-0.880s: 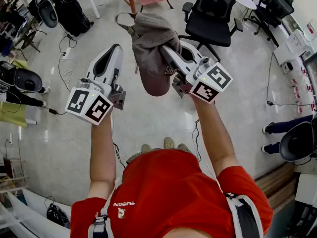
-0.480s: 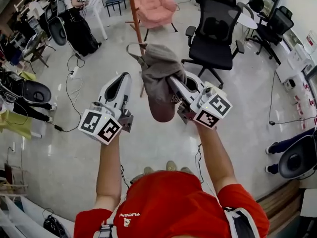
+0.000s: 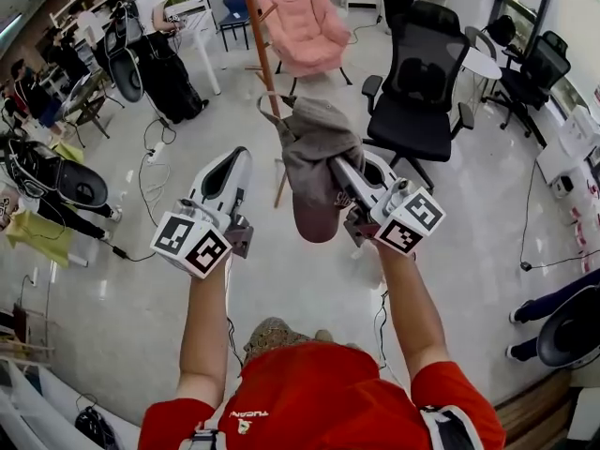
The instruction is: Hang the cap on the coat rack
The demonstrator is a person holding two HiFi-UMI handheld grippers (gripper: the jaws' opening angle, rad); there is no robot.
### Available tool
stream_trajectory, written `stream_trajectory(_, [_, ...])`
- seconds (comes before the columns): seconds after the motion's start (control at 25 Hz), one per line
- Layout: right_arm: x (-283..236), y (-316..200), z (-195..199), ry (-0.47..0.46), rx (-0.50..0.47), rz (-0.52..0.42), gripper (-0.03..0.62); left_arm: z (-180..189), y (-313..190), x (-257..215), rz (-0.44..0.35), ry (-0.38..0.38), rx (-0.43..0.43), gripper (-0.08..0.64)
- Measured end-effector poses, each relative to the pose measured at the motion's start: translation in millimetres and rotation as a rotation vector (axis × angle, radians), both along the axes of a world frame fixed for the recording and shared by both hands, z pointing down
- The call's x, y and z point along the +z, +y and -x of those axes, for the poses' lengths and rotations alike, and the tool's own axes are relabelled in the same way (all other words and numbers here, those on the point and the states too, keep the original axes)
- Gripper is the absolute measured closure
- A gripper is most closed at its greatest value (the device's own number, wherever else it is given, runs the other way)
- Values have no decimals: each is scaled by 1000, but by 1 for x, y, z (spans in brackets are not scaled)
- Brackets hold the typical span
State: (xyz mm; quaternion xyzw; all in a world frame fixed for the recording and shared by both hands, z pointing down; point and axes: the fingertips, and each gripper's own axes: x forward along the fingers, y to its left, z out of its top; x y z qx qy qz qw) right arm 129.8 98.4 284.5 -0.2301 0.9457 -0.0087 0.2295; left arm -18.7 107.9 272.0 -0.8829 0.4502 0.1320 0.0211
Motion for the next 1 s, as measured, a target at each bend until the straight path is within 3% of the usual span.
stream_trajectory(0.28, [-35, -65, -9, -25, -14, -27, 558, 4, -61, -20, -9, -1, -3, 552])
stream_trajectory(0.6, [-98, -184, 8, -60, -8, -71, 558, 31, -177, -52, -64, 2, 40, 552])
stream_trajectory(1.0, [-182, -342, 56, -104, 80, -146, 558, 99, -328, -107, -124, -18, 145, 552])
